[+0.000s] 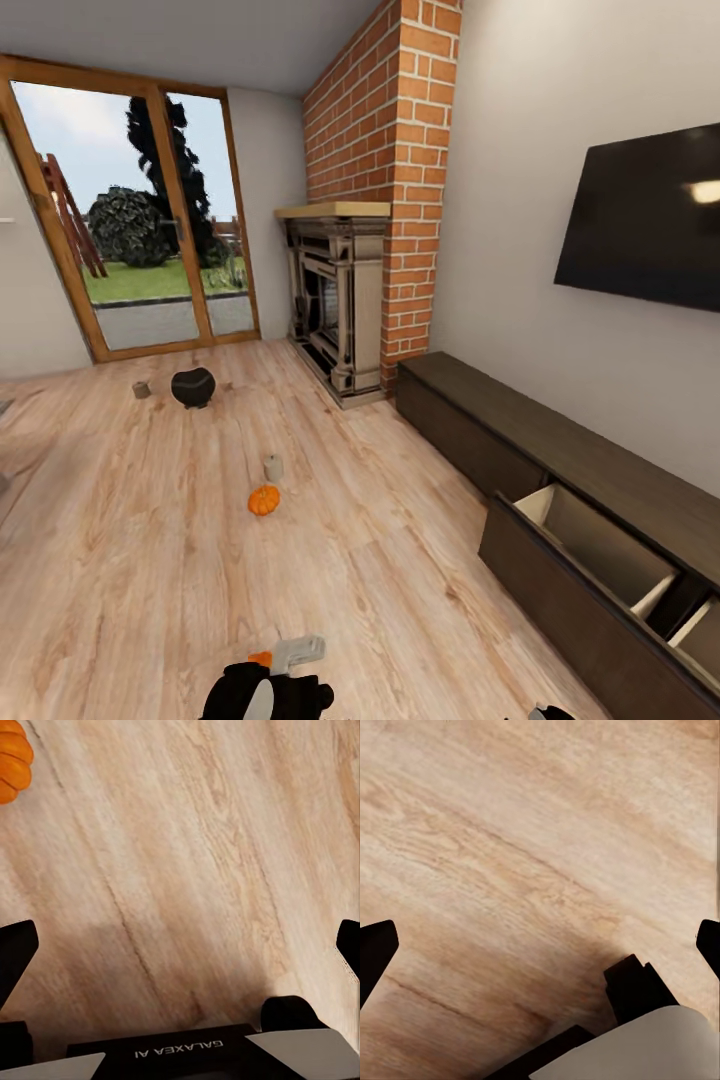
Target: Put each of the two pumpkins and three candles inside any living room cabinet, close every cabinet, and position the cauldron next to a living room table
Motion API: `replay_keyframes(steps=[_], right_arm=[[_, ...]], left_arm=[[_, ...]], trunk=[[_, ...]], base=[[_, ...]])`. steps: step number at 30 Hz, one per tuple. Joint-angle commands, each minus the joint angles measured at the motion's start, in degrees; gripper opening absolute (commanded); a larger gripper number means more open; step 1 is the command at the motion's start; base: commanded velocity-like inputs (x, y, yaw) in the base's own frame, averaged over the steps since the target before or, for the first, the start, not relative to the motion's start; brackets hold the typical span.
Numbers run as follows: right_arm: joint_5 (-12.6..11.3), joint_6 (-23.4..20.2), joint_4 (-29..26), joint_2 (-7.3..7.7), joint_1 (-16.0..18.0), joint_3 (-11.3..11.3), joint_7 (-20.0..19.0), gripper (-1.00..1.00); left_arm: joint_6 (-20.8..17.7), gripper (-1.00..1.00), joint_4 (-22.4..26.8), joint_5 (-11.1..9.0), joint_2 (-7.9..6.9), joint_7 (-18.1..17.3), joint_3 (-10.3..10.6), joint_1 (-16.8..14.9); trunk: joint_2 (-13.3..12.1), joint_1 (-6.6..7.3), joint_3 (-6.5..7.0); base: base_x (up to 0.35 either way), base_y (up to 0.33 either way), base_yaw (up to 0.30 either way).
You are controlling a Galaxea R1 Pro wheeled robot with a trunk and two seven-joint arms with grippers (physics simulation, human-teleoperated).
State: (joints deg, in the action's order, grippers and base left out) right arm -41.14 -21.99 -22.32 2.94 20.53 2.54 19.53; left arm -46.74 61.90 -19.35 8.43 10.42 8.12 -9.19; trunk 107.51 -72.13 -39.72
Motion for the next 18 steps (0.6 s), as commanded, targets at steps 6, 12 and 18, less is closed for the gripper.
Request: replay_keyframes(steps=[6, 12, 18], right_arm=[[-0.43, -0.24, -0.14, 0.05, -0.01, 0.27, 0.42, 1.0], [-0.43, -0.24, -0.2, 0.05, -0.03, 0.27, 0.42, 1.0], [-0.43, -0.23, -0.11, 0.05, -0.01, 0.27, 0.42, 1.0]], left_arm=[[-0.2, 1.0, 0.06, -0.61, 0.01, 0.56, 0.06, -0.04], [-0.13, 1.0, 0.06, -0.61, 0.01, 0.56, 0.06, -0.04], [-0.09, 1.0, 0.06, -0.6, 0.01, 0.56, 0.06, -0.04]], trunk=[[0.03, 0.01, -0.29], [0.03, 0.01, -0.52], [0.03, 0.01, -0.75]], base=[[0.0, -0.286, 0.271], [0.0, -0.129, 0.271], [0.0, -0.008, 0.271]])
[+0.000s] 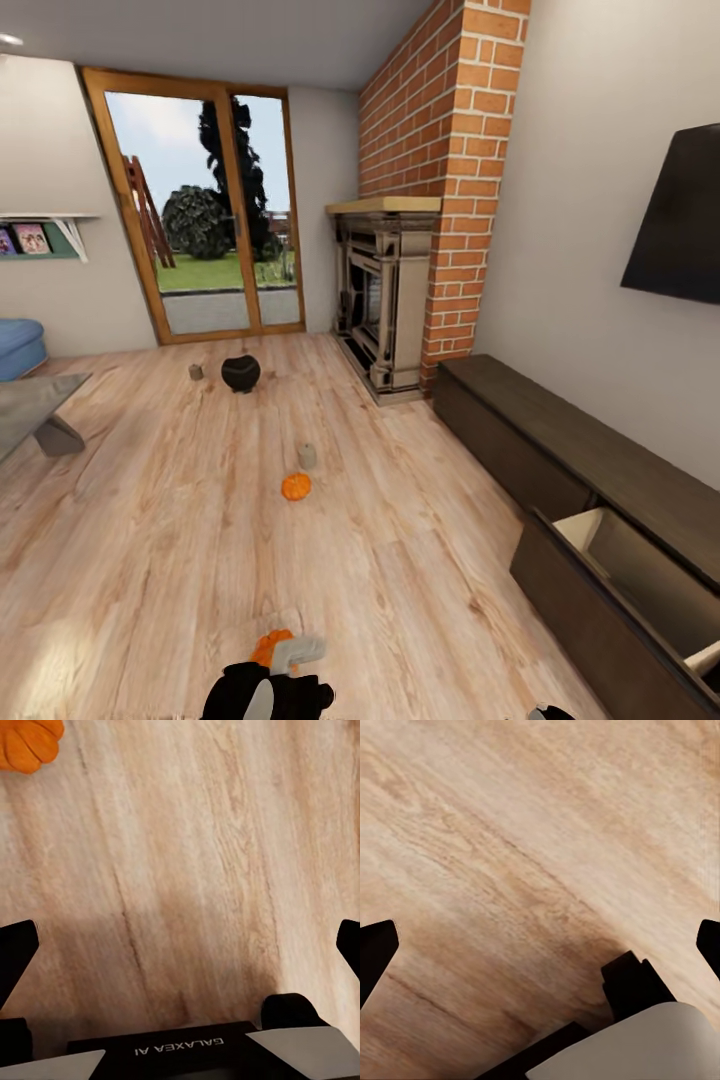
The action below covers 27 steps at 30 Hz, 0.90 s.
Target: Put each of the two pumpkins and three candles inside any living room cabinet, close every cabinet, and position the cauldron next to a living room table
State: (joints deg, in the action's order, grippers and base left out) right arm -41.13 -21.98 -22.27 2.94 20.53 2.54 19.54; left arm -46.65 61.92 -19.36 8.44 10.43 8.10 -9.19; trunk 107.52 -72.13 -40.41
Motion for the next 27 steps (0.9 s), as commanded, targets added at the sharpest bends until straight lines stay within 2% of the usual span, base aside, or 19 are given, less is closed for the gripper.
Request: replay_keyframes(steps=[1, 8, 13, 14, 19, 20, 23, 27], right_arm=[[-0.44, -0.25, -0.15, 0.05, 0.01, 0.27, 0.41, 1.0], [-0.44, -0.18, -0.18, 0.05, 0.0, 0.29, 0.41, 1.0], [-0.44, -0.1, -0.3, 0.23, -0.04, 0.73, 0.33, 1.0], [-0.44, 0.08, -0.31, 0.4, -0.05, 1.71, 0.33, 1.0], [-0.52, 4.45, 0.27, 0.73, -0.05, 10.07, 0.24, 1.0], [-0.56, 4.68, 0.31, 0.74, -0.05, 10.94, 0.24, 1.0], [-0.6, 5.17, 0.3, 0.75, -0.05, 12.08, 0.23, 1.0], [-0.61, 5.57, -0.09, 0.3, -0.05, 12.41, 0.3, 1.0]], left_arm=[[-0.15, 1.0, 0.04, -0.61, 0.0, 0.55, 0.08, -0.04], [-0.19, 1.0, 0.04, -0.65, 0.0, 0.55, 0.08, -0.04], [-0.2, 1.0, 0.04, -0.68, 0.0, 0.55, 0.08, -0.04], [-0.2, 1.0, 0.04, -0.65, 0.0, 0.55, 0.08, -0.04], [-0.18, 1.0, 0.04, -0.66, 0.0, 0.55, 0.08, -0.04], [-0.19, 1.0, 0.04, -0.65, 0.0, 0.55, 0.08, -0.04], [-0.19, 1.0, 0.04, -0.67, 0.0, 0.55, 0.08, -0.04], [-0.12, 1.0, 0.04, -0.6, -0.08, 0.53, 0.08, -0.04]], trunk=[[0.03, 0.01, -0.1], [0.03, 0.01, -0.37], [0.03, 0.01, -0.56], [0.03, 0.01, -0.6], [0.03, 0.01, -0.81], [0.03, 0.01, -0.87], [0.03, 0.01, -1.04], [0.03, 0.01, -1.1]], base=[[0.0, -0.001, 0.271], [0.0, -0.007, 0.27], [0.05, -0.184, 0.27], [0.079, -0.221, 0.27], [0.024, -0.058, 0.264], [0.004, -0.01, 0.239], [0.013, -0.005, 0.216], [0.142, -0.022, 0.058]])
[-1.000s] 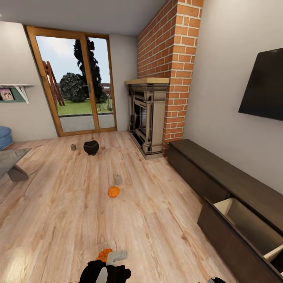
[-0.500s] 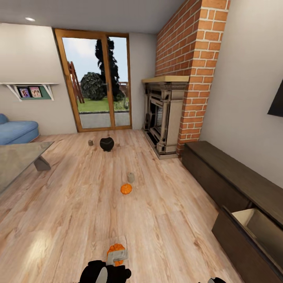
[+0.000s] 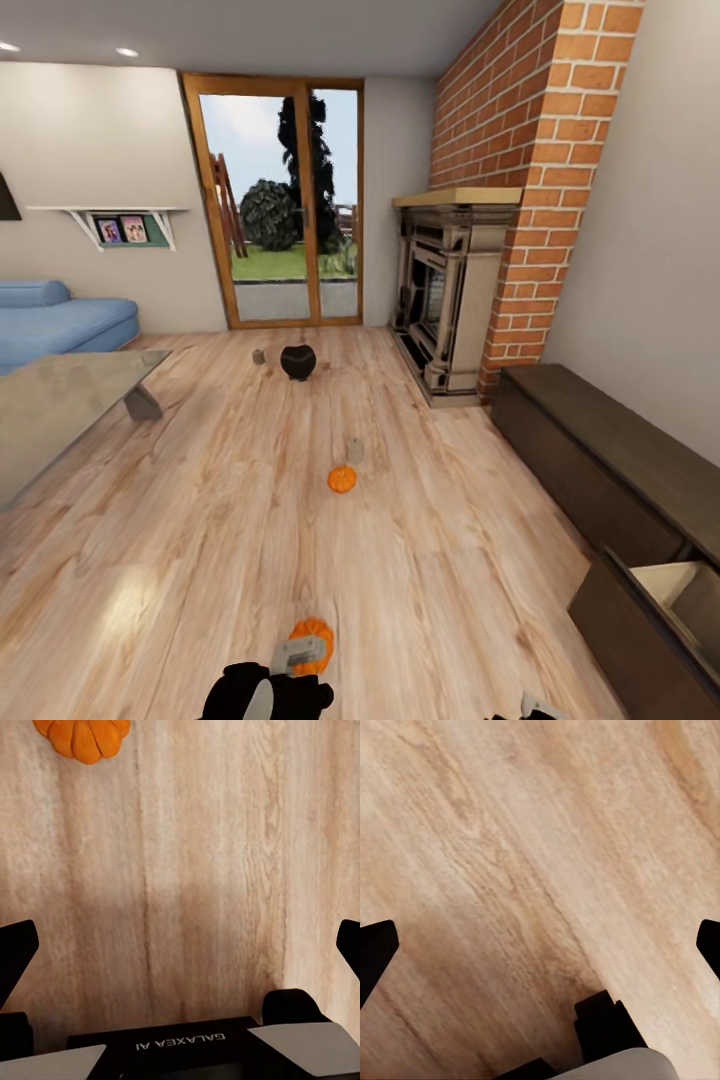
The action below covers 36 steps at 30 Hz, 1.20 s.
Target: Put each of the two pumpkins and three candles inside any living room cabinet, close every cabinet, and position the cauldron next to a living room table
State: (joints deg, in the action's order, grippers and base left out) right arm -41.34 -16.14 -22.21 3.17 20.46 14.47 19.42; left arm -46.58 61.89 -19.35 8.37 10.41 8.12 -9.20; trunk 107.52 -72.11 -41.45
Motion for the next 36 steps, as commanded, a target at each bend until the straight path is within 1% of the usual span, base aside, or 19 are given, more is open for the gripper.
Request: replay_keyframes(steps=[1, 16, 27, 33, 36], right_arm=[[-0.41, -0.26, -0.17, 0.01, 0.02, 0.48, 0.45, 1.0], [-0.41, -0.28, -0.21, -0.15, 0.02, 0.49, 0.36, 1.0], [-0.41, -0.21, -0.38, -0.25, 0.02, 0.56, 0.49, 1.0], [-0.36, -0.24, -0.38, -0.26, 0.02, 0.56, 0.53, 1.0], [-0.36, -0.25, -0.38, -0.27, 0.02, 0.56, 0.49, 1.0]], left_arm=[[-0.2, 1.0, 0.07, -0.61, -0.01, 0.57, 0.06, -0.03], [-0.25, 1.0, 0.07, -0.65, -0.08, 0.5, 0.01, -0.03], [-0.14, 1.0, 0.06, -0.62, -0.1, 0.49, 0.02, -0.03], [-0.09, 1.0, 0.07, -0.6, -0.1, 0.47, 0.07, -0.03], [-0.04, 1.0, 0.07, -0.65, -0.15, 0.42, 0.12, -0.03]], trunk=[[0.03, -0.01, -0.06], [0.03, -0.01, -0.06], [0.03, -0.01, -0.06], [0.03, -0.01, -0.06], [0.03, -0.01, -0.06]], base=[[0.168, -0.089, 0.01], [0.026, -0.058, 0.0], [0.116, 0.091, 0.007], [0.016, 0.004, 0.154], [0.163, 0.0, 0.23]])
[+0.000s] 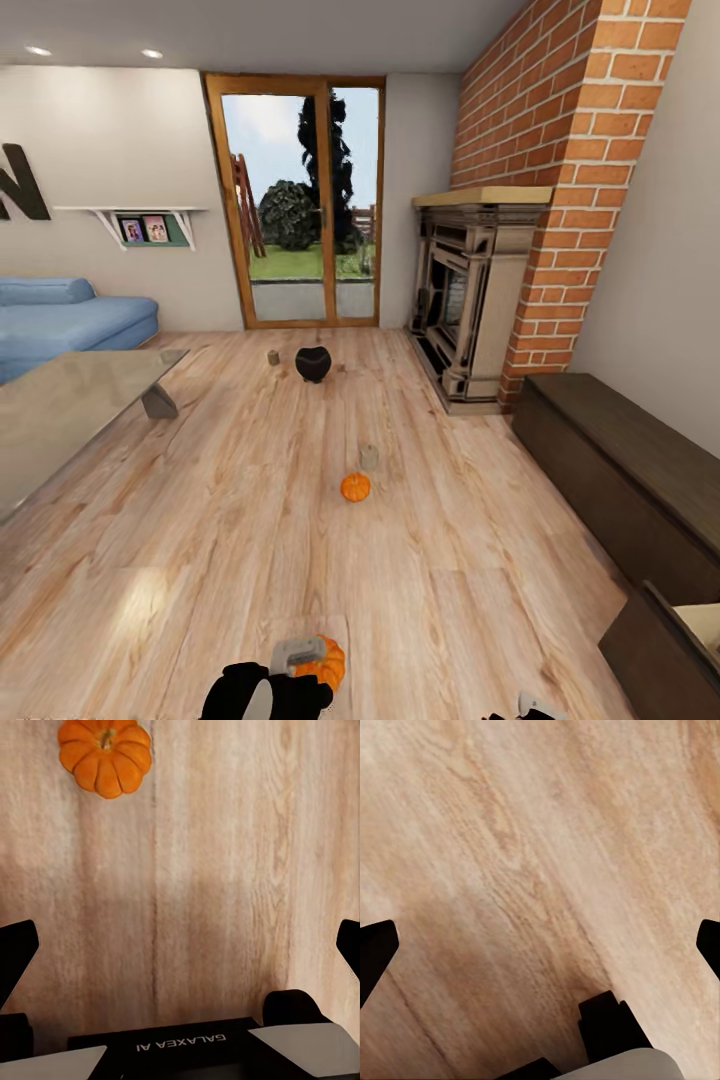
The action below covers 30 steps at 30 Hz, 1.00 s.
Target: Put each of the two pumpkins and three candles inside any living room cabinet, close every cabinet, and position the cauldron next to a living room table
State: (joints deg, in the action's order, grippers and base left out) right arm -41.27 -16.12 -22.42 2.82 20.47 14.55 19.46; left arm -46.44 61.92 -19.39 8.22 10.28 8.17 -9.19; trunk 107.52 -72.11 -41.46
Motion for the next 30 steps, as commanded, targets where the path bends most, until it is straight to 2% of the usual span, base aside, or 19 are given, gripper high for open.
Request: replay_keyframes(steps=[1, 4, 10, 16, 17, 18, 22, 24, 27, 30], right_arm=[[-0.44, -0.28, -0.17, 0.1, 0.0, 0.48, 0.43, 1.0], [-0.44, -0.31, -0.17, 0.08, 0.0, 0.48, 0.41, 1.0], [-0.45, -0.3, -0.17, 0.09, 0.0, 0.49, 0.4, 1.0], [-0.45, -0.24, -0.17, 0.13, 0.0, 0.48, 0.4, 1.0], [-0.46, -0.23, -0.17, 0.14, 0.0, 0.48, 0.4, 1.0], [-0.46, -0.23, -0.17, 0.13, 0.0, 0.5, 0.4, 1.0], [-0.44, -0.23, -0.17, 0.16, 0.0, 0.49, 0.4, 1.0], [-0.44, -0.23, -0.17, 0.17, 0.0, 0.49, 0.4, 1.0], [-0.44, -0.17, -0.17, 0.17, 0.0, 0.48, 0.36, 1.0], [-0.47, -0.14, -0.38, 0.17, 0.0, 0.39, 0.32, 1.0]], left_arm=[[-0.16, 1.0, 0.05, -0.62, -0.02, 0.55, 0.08, -0.04], [-0.16, 1.0, 0.03, -0.64, -0.03, 0.54, 0.1, -0.04], [-0.15, 1.0, 0.03, -0.72, -0.05, 0.39, 0.05, -0.04], [-0.15, 1.0, 0.79, -1.2, -0.49, -0.64, -1.59, -0.04], [-0.18, 1.0, 0.87, -1.29, -0.99, -1.7, -2.16, -0.04], [-0.2, 1.0, 0.92, -1.37, -2.0, -4.52, -2.82, -0.04], [-0.09, 1.0, 1.0, -1.32, -7.19, -20.43, -4.1, -0.2], [-0.08, 1.0, 1.04, -1.32, -9.9, -26.28, -4.88, -0.33], [-0.08, 1.0, 1.12, -1.38, -10.98, -28.43, -7.4, -0.37], [-0.3, 1.0, 2.06, -1.4, -11.3, -29.15, -8.7, -0.39]], trunk=[[0.03, -0.02, -0.06], [0.03, -0.02, -0.06], [0.03, -0.02, -0.06], [0.03, -0.02, -0.06], [0.03, -0.02, -0.06], [0.03, -0.02, -0.06], [0.03, -0.02, -0.06], [0.03, -0.02, -0.06], [0.03, -0.02, -0.06], [0.03, -0.02, -0.06]], base=[[0.201, 0.0, 0.26], [0.095, 0.0, 0.236], [0.151, 0.044, 0.047], [0.024, 0.008, 0.002], [0.003, 0.001, 0.0], [0.002, 0.001, 0.0], [0.0, 0.0, 0.0], [0.0, 0.0, 0.0], [0.0, 0.0, 0.0], [0.0, 0.0, 0.0]])
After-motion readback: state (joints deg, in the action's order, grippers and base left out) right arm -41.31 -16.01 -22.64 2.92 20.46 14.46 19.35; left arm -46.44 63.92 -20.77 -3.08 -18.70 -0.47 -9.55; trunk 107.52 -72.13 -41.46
